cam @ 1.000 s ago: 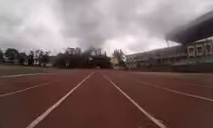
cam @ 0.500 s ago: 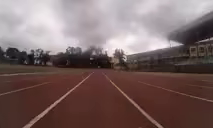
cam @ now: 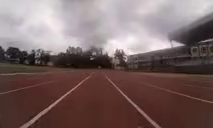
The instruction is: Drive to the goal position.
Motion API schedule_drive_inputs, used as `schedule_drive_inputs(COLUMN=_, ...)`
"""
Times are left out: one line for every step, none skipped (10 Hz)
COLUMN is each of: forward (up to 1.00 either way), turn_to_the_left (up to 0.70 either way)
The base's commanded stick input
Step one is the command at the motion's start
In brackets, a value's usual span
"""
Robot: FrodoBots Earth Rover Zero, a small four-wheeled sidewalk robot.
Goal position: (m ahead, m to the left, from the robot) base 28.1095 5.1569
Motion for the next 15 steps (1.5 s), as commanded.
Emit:
schedule_drive_inputs(forward=0.70, turn_to_the_left=0.00)
schedule_drive_inputs(forward=0.70, turn_to_the_left=0.00)
schedule_drive_inputs(forward=0.70, turn_to_the_left=0.00)
schedule_drive_inputs(forward=0.70, turn_to_the_left=0.00)
schedule_drive_inputs(forward=0.70, turn_to_the_left=0.00)
schedule_drive_inputs(forward=0.70, turn_to_the_left=0.00)
schedule_drive_inputs(forward=0.70, turn_to_the_left=0.00)
schedule_drive_inputs(forward=0.70, turn_to_the_left=0.00)
schedule_drive_inputs(forward=0.70, turn_to_the_left=0.00)
schedule_drive_inputs(forward=0.70, turn_to_the_left=0.00)
schedule_drive_inputs(forward=0.70, turn_to_the_left=0.00)
schedule_drive_inputs(forward=0.70, turn_to_the_left=0.00)
schedule_drive_inputs(forward=0.70, turn_to_the_left=0.00)
schedule_drive_inputs(forward=0.70, turn_to_the_left=0.00)
schedule_drive_inputs(forward=0.70, turn_to_the_left=0.00)
